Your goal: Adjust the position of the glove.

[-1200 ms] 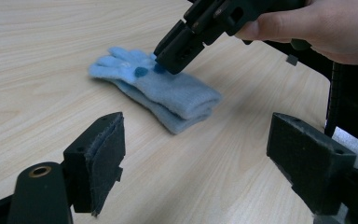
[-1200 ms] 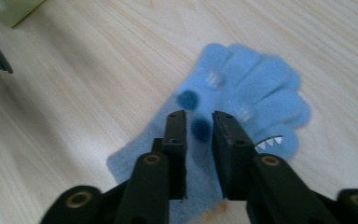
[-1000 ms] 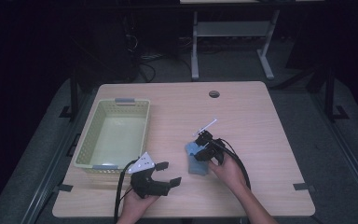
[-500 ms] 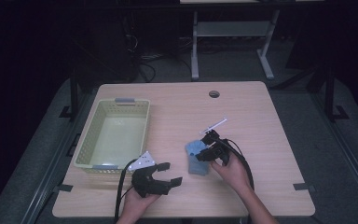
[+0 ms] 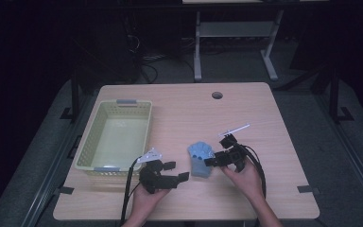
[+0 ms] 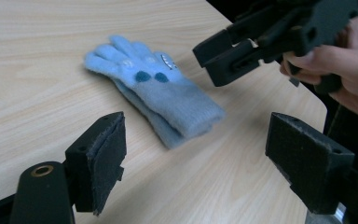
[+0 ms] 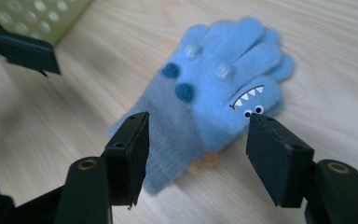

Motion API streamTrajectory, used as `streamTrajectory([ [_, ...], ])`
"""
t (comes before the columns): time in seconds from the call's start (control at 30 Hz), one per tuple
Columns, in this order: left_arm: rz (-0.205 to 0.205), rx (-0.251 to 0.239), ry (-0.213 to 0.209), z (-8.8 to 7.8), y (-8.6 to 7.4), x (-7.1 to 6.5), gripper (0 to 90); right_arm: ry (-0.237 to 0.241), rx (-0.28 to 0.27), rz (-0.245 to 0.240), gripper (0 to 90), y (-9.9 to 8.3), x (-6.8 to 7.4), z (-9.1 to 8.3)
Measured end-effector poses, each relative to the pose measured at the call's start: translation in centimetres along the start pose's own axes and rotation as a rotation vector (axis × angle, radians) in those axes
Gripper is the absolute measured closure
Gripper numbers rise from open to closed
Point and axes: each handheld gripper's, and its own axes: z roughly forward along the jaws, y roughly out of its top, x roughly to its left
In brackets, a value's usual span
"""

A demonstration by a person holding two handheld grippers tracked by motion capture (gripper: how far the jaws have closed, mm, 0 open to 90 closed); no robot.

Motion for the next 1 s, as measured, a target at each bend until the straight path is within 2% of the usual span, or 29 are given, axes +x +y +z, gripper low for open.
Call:
streamTrajectory([
  [0.17,-0.083,0.035,0.000,1.4,0.6,0.5,21.7,0.024,-0.031,0.048,40.5,-0.9,-0.7,0.1],
  [0.47,-0.166,0.077,0.023,3.4,1.7,1.0,24.8,0.108,-0.090,0.172,41.5,-2.0,-2.1,0.9],
  [0.63,-0.194,0.102,0.029,4.1,1.9,1.2,31.7,0.134,-0.091,0.195,42.2,-2.4,-2.4,1.1],
  [0.7,-0.227,0.097,0.022,4.4,1.9,1.4,32.9,0.142,-0.094,0.206,42.8,-2.7,-2.5,1.1],
  [0.83,-0.265,0.110,0.024,4.8,2.0,1.7,35.1,0.157,-0.103,0.225,43.1,-3.2,-2.7,1.0],
  [1.0,-0.288,0.133,0.022,5.0,1.9,2.0,41.0,0.195,-0.111,0.269,44.2,-3.5,-2.9,1.2],
])
